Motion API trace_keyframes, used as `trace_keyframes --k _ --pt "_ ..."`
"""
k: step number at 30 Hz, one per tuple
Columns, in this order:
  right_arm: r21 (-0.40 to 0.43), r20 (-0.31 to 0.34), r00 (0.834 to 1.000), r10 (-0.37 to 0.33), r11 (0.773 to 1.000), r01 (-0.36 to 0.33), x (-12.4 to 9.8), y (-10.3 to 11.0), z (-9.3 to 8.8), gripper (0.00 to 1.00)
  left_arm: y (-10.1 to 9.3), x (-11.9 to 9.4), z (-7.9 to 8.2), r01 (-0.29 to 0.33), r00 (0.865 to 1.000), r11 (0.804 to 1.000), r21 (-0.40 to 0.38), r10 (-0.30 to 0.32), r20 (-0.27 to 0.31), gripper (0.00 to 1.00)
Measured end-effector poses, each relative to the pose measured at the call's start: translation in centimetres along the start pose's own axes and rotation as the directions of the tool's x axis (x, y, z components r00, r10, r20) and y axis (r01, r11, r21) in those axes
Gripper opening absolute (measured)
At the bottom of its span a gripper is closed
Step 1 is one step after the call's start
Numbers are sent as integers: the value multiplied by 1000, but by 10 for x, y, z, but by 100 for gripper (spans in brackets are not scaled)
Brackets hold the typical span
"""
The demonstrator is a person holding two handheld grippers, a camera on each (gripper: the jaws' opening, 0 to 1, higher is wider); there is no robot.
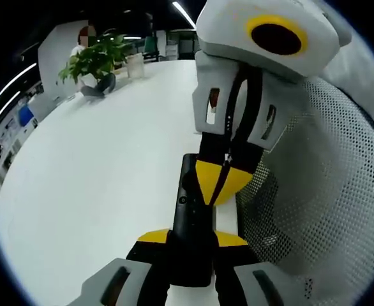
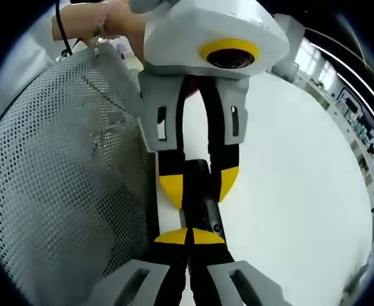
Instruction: Press the specified remote control buttons in sequence, fully releasing each button before pressing the next.
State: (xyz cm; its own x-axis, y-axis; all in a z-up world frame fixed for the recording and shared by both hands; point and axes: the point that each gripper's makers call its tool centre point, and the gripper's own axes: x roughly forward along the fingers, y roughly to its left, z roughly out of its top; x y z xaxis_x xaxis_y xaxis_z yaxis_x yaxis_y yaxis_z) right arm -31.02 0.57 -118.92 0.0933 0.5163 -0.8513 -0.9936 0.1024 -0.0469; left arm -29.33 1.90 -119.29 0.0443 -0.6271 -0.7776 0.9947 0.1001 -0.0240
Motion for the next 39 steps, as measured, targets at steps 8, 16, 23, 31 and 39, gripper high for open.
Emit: trace_keyframes --k 8,16,23,31,39 --pt "58 13 1000 10 998 -11 -6 -7 2 0 0 0 0 -9 1000 1000 -9 9 10 23" --pt "60 4 1000 0 998 0 -5 -12 2 0 -1 1 1 -6 1000 1000 -8 6 14 23" --pt "70 -18 1000 1 998 0 -4 -15 3 0 -1 1 1 -2 1000 1000 -4 2 13 23" --pt "86 -25 999 19 996 -17 -3 -17 3 0 0 1 1 4 1000 1000 -6 -4 14 23" --pt "143 1 995 101 985 -100 -4 -19 4 0 0 1 1 5 1000 1000 -9 -4 19 23"
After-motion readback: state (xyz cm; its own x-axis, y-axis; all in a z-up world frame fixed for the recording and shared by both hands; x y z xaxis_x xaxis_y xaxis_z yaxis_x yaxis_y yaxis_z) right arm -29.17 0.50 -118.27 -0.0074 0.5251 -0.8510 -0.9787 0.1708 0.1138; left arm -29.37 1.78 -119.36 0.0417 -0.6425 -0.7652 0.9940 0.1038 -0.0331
